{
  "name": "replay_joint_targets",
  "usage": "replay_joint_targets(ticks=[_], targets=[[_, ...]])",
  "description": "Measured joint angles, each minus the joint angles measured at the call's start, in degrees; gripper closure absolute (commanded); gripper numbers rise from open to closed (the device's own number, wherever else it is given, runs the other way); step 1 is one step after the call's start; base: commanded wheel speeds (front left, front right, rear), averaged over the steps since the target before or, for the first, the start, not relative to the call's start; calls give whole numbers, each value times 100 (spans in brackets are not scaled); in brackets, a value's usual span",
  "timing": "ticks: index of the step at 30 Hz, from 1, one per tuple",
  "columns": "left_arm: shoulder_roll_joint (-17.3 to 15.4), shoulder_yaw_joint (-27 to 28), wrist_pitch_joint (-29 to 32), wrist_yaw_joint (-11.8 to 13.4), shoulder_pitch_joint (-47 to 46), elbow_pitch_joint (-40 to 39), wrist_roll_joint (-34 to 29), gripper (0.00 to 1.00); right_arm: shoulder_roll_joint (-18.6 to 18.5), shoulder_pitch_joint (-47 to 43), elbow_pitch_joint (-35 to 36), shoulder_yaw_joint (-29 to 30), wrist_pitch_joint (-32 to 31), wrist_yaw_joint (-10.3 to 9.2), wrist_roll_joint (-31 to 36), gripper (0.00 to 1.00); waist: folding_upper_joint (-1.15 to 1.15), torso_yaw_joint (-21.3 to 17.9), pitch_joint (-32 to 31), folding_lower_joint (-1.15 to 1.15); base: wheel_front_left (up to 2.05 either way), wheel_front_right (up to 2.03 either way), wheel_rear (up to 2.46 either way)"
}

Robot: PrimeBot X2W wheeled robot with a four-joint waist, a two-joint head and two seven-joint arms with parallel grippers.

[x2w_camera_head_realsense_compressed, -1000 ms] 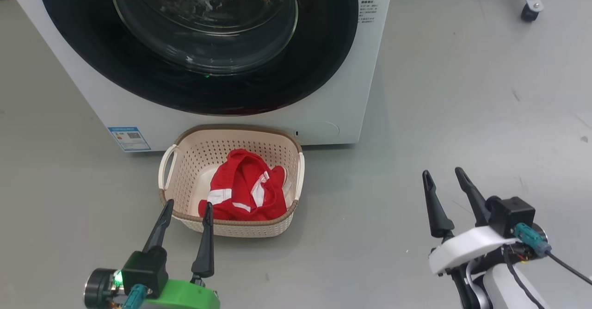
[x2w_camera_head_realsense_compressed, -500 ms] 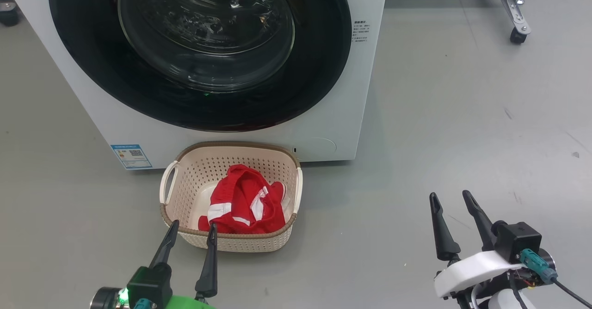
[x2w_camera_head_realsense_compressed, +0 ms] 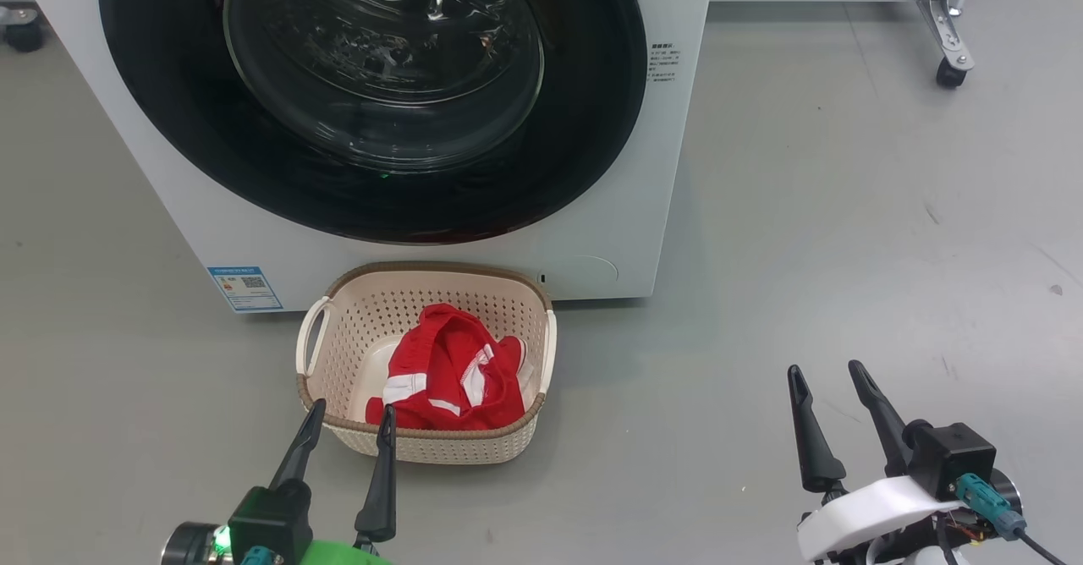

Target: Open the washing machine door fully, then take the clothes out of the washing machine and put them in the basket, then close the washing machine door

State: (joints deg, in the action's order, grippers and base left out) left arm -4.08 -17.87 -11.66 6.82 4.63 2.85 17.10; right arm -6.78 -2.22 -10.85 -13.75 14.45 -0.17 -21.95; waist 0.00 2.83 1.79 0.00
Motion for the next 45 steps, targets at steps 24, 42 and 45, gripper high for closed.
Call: replay_joint_targets(ticks=[24,42,45], targets=[[-10,34,59,0,24,-160,-5,0,-3,-213,275,-3,0,-51,0,0,0,10,2,0,0,0,0],[15,-42,49,-64,253,-107,411,100,97,-399,126,16,-43,7,-472,100,0,-16,-1,0,0,0,0],[19,-18,49,-67,253,-141,689,100,104,-399,130,63,-92,9,-749,100,0,-25,-3,0,0,0,0]])
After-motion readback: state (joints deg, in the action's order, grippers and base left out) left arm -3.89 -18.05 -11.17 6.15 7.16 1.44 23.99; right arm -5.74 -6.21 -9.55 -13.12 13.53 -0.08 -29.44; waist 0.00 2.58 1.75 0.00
